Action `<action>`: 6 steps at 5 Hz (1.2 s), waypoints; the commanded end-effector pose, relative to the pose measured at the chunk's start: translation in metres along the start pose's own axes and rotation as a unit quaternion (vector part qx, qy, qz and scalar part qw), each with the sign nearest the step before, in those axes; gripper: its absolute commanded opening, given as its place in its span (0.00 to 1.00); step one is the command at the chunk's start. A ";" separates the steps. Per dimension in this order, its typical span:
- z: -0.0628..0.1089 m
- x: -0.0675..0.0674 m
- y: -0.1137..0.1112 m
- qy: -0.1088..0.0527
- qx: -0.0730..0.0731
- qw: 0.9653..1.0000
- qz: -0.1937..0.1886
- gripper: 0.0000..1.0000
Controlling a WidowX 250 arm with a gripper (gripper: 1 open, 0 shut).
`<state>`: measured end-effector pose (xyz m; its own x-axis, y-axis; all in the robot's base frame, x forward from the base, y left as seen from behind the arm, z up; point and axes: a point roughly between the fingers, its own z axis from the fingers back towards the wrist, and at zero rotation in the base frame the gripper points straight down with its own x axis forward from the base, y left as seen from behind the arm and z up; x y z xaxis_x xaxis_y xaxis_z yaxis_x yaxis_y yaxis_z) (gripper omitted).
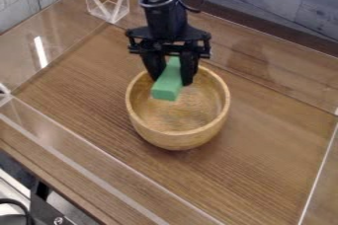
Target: Move green stick from inside the wooden bowl to the table next to it
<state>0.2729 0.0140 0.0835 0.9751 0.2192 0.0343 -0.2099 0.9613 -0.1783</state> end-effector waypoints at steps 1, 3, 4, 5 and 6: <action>0.025 0.013 0.003 -0.049 -0.001 0.999 -0.005 0.00; 0.024 0.018 0.007 -0.060 0.003 0.998 -0.004 0.00; 0.023 0.020 0.009 -0.066 0.006 0.998 -0.004 0.00; 0.021 0.023 0.011 -0.072 0.010 0.997 -0.003 0.00; 0.020 0.026 0.014 -0.077 0.013 0.997 -0.002 0.00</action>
<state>0.2837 0.0298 0.0852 0.9640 0.2366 0.1212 -0.2169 0.9636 -0.1561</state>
